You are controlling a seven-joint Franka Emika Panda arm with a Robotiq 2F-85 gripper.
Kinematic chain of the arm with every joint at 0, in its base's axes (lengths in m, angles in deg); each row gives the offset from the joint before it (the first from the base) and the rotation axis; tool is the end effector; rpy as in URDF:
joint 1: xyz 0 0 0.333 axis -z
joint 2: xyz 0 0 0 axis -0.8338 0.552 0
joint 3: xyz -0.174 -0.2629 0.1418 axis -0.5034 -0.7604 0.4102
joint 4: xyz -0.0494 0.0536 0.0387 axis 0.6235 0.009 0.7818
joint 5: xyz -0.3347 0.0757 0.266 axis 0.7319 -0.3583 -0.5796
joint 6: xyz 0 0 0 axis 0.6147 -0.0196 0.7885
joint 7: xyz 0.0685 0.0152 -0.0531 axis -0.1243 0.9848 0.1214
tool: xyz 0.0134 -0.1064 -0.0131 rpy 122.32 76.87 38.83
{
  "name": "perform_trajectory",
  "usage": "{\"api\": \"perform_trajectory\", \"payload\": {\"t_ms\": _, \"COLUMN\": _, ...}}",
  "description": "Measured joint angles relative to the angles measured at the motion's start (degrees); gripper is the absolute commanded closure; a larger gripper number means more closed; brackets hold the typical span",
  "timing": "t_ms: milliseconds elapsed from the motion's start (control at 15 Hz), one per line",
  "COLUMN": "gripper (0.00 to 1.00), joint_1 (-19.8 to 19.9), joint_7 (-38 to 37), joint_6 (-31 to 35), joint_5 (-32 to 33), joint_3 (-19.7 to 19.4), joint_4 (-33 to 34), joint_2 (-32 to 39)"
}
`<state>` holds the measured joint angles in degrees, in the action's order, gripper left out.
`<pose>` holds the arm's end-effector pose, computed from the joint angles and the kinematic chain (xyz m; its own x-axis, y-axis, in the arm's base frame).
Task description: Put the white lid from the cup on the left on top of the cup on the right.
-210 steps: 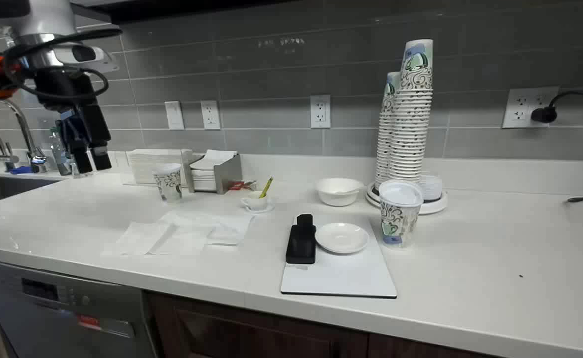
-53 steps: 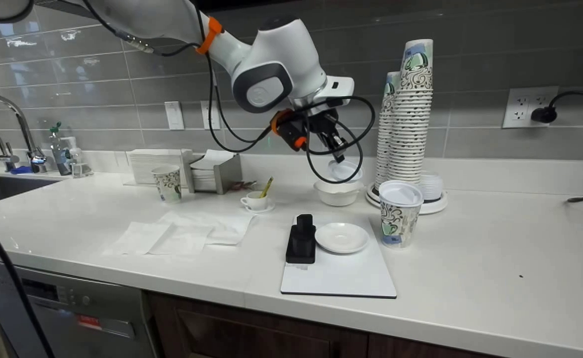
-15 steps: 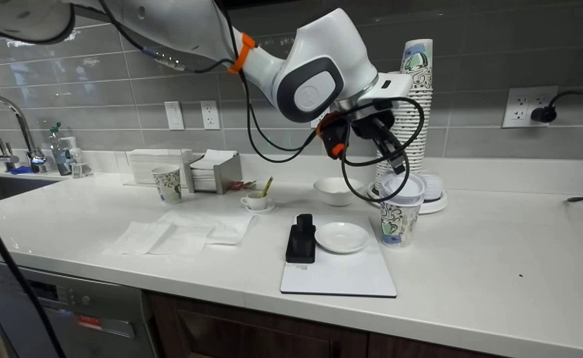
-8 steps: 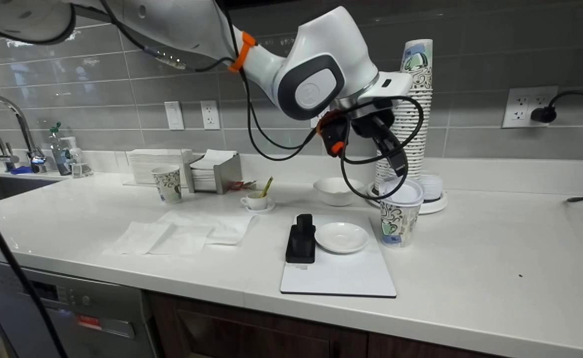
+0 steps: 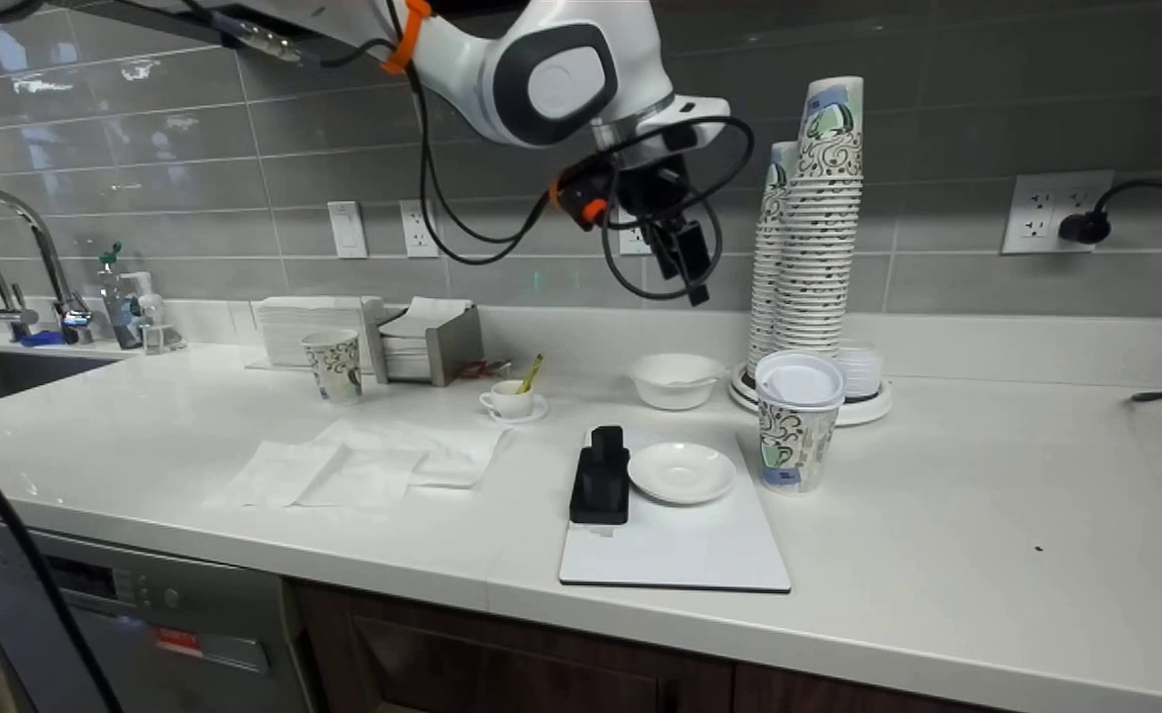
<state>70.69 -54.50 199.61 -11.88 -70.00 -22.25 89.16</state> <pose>0.6927 -0.3030 0.4466 0.6513 -0.6520 0.3882 -0.6422 -0.7462 -0.1757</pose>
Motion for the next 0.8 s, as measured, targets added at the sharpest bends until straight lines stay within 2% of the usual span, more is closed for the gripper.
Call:
{"api": "perform_trajectory", "payload": {"t_ms": 200, "gripper": 0.00, "joint_1": -4.2, "joint_7": -1.5, "joint_6": -6.7, "joint_5": 10.0, "joint_3": -2.2, "joint_4": -4.8, "joint_2": -6.0}}
{"api": "perform_trajectory", "payload": {"t_ms": 333, "gripper": 0.00, "joint_1": -6.0, "joint_7": -0.9, "joint_6": -10.8, "joint_5": 14.7, "joint_3": -2.1, "joint_4": -8.6, "joint_2": -10.0}}
{"api": "perform_trajectory", "payload": {"t_ms": 667, "gripper": 0.00, "joint_1": -8.4, "joint_7": 6.5, "joint_6": -18.2, "joint_5": 16.5, "joint_3": 1.9, "joint_4": -20.4, "joint_2": -20.9}}
{"api": "perform_trajectory", "payload": {"t_ms": 800, "gripper": 0.00, "joint_1": -8.5, "joint_7": 6.5, "joint_6": -18.5, "joint_5": 16.5, "joint_3": 2.5, "joint_4": -21.6, "joint_2": -22.5}}
